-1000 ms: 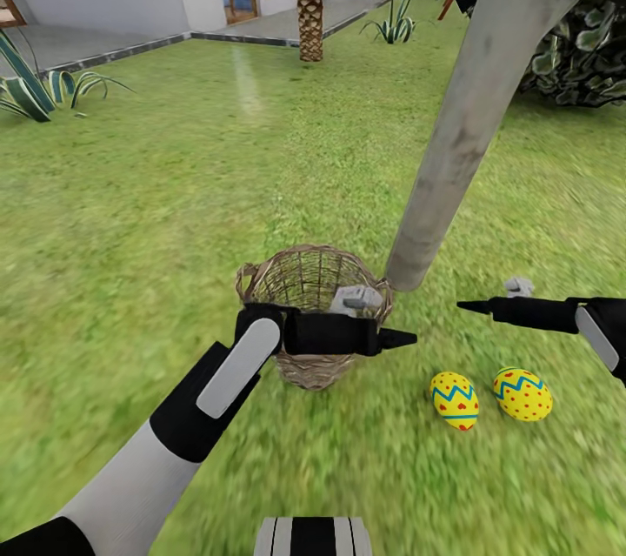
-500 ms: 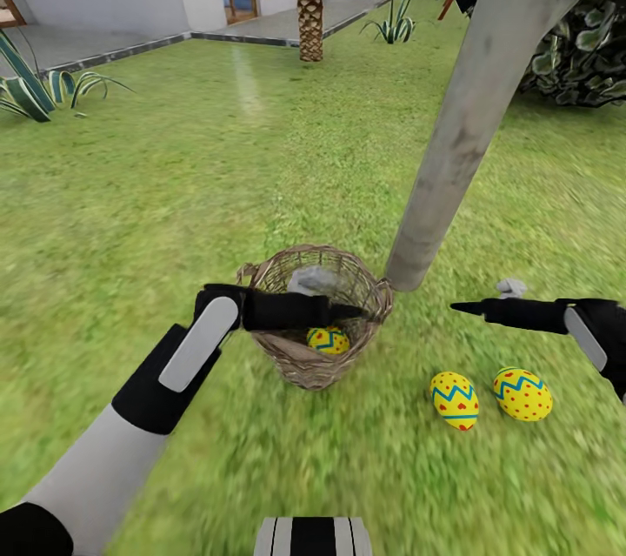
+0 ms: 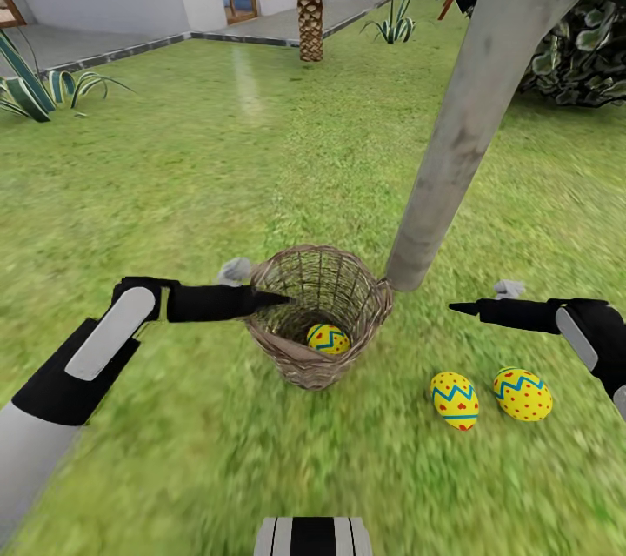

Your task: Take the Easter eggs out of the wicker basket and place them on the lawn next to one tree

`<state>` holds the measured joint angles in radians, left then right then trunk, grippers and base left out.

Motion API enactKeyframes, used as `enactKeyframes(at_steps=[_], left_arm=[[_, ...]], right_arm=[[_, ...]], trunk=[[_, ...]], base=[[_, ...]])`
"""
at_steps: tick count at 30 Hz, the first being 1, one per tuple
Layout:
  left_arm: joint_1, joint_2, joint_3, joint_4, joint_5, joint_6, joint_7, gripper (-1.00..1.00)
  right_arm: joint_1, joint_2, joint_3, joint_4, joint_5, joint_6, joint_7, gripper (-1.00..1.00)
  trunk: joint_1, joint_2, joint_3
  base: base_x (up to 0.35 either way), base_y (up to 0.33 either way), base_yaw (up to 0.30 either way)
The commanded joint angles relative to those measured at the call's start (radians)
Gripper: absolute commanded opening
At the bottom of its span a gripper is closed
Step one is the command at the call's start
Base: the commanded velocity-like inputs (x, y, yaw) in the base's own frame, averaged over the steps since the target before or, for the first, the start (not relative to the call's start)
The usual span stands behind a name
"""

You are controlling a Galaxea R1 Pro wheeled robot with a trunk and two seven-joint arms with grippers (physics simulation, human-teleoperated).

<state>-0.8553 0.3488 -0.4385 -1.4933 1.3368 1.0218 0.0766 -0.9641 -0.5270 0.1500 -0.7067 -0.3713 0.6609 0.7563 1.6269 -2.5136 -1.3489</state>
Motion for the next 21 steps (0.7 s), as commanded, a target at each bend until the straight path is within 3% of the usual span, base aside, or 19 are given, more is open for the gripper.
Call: enactKeyframes(at_steps=[1, 4, 5, 10, 17, 21], left_arm=[[-0.002, 0.020, 0.000, -0.002, 0.044, 0.001, 0.007, 1.00], [-0.006, 0.085, 0.009, -0.003, 0.138, 0.000, 0.005, 1.00], [-0.007, 0.120, 0.022, -0.004, 0.176, 0.000, 0.004, 1.00], [-0.008, 0.207, 0.058, -0.004, 0.265, 0.001, -0.005, 1.00], [-0.008, 0.261, 0.113, -0.004, 0.287, 0.003, -0.110, 1.00], [-0.007, 0.356, 0.128, -0.004, 0.288, 0.003, -0.187, 1.00]], right_arm=[[-0.001, -0.001, 0.003, 0.000, -0.008, 0.006, -0.003, 1.00], [-0.001, 0.000, 0.003, 0.000, -0.007, 0.006, -0.005, 1.00], [-0.001, 0.001, 0.003, 0.002, -0.008, 0.004, -0.007, 1.00], [0.000, 0.003, 0.003, 0.005, -0.008, -0.013, -0.023, 1.00], [0.001, 0.004, 0.005, 0.006, -0.008, -0.015, -0.026, 1.00], [0.002, 0.005, 0.005, 0.007, -0.008, -0.018, -0.026, 1.00]], trunk=[[0.000, 0.000, -0.001], [0.000, 0.000, -0.001], [0.000, 0.000, -0.001], [0.000, 0.000, -0.001], [0.000, 0.000, -0.001], [0.000, 0.000, -0.001]], base=[[0.000, 0.000, 0.000], [0.000, 0.000, 0.000], [0.000, 0.000, 0.000], [0.000, 0.000, 0.000], [0.000, 0.000, 0.000], [0.000, 0.000, 0.000]])
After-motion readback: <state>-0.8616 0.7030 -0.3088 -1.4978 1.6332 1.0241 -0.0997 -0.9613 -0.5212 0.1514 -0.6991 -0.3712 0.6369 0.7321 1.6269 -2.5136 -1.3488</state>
